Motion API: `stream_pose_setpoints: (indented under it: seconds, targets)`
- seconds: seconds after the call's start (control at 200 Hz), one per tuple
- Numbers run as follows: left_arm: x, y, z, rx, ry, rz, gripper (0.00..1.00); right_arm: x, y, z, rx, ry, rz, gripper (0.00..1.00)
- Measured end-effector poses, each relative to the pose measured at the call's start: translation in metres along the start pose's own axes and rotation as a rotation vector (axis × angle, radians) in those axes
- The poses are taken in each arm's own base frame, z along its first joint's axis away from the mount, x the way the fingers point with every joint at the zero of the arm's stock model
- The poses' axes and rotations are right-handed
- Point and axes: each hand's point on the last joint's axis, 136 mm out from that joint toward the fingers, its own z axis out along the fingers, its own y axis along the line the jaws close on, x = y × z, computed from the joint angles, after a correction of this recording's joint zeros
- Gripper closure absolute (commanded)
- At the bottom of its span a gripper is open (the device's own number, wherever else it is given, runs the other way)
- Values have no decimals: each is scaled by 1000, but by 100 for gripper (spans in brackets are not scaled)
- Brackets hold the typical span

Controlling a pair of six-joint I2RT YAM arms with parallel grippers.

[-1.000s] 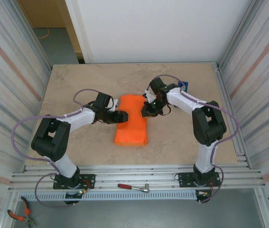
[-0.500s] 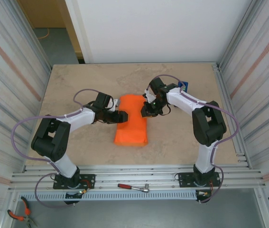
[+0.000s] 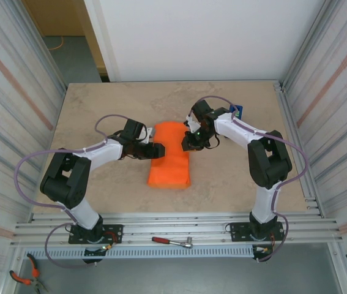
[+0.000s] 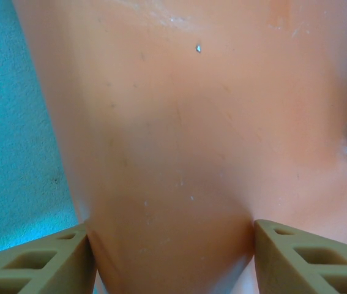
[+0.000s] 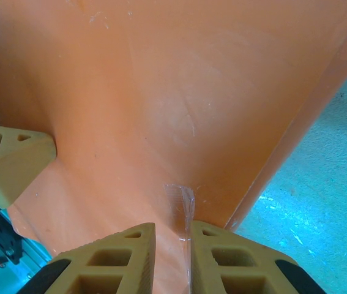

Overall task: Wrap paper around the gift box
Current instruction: Wrap the gift box with the wrapping paper.

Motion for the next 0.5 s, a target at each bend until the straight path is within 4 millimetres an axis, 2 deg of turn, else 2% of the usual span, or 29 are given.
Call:
stream_pose_setpoints:
  seconds: [0.501]
  targets:
    - [0, 0, 0, 0, 0, 1, 39, 0, 1, -1, 58, -3, -23, 72]
